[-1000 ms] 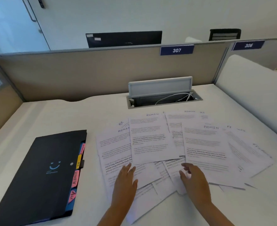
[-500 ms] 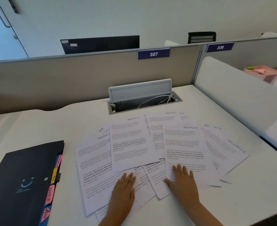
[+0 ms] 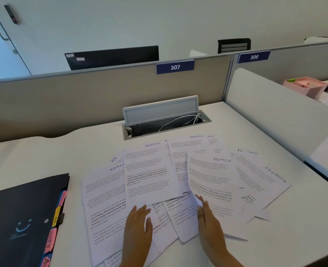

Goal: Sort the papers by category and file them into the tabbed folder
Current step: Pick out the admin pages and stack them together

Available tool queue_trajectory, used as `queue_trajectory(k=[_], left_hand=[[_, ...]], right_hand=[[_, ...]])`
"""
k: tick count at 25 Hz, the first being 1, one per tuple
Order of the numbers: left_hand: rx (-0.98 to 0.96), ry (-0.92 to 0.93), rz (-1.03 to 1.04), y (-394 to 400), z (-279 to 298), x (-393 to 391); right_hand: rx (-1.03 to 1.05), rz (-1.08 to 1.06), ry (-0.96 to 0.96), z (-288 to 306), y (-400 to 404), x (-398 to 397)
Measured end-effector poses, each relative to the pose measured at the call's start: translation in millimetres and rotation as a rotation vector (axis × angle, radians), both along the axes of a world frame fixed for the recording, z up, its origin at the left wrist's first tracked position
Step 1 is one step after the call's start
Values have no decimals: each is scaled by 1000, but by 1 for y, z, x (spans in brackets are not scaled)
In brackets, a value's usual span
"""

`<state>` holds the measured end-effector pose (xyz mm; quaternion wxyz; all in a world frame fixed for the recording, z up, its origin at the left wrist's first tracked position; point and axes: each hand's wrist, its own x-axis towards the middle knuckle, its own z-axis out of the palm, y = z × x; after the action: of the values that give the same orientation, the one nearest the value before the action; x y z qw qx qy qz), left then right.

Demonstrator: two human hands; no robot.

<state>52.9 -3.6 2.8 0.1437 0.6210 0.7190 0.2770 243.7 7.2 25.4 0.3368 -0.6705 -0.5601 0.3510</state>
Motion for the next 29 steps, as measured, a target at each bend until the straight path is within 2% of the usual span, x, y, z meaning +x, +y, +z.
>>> queue_trajectory(k=[1,4,5,6,8,10,11,12,15,17,21,24,29], left_hand=[[-110,-186,61,2,16,9],[-554,-930,200,14,44,30],[-647,-1065,209,17,49,33],[-699,-1099,174,19,50,34],[-722,-1016,109,21,48,38],[-691,-778,75,24,42,45],[-655,-679,82,25,39,46],[-617,-654,88,26,37,48],[-495,-735,43,23,40,50],[-411,-764,11,22,46,52],[-295,-806,30,24,53,60],[-219,-855,44,28,59,66],[-126,-941,92,36,73,70]], right_hand=[[18,43,28,4,-4,-5],[-5,236,29,3,-17,-13],[5,292,27,-2,-20,-12],[7,352,5,-5,-22,-11],[-30,509,-34,-10,-24,-6],[-56,594,-15,-6,-22,4],[-58,550,-1,-3,-21,11],[-58,453,29,0,-18,20],[-14,96,49,7,-1,51],[-50,-28,95,12,12,66],[-159,-177,398,27,39,77],[-154,-178,565,37,51,84],[7,-54,472,55,62,80]])
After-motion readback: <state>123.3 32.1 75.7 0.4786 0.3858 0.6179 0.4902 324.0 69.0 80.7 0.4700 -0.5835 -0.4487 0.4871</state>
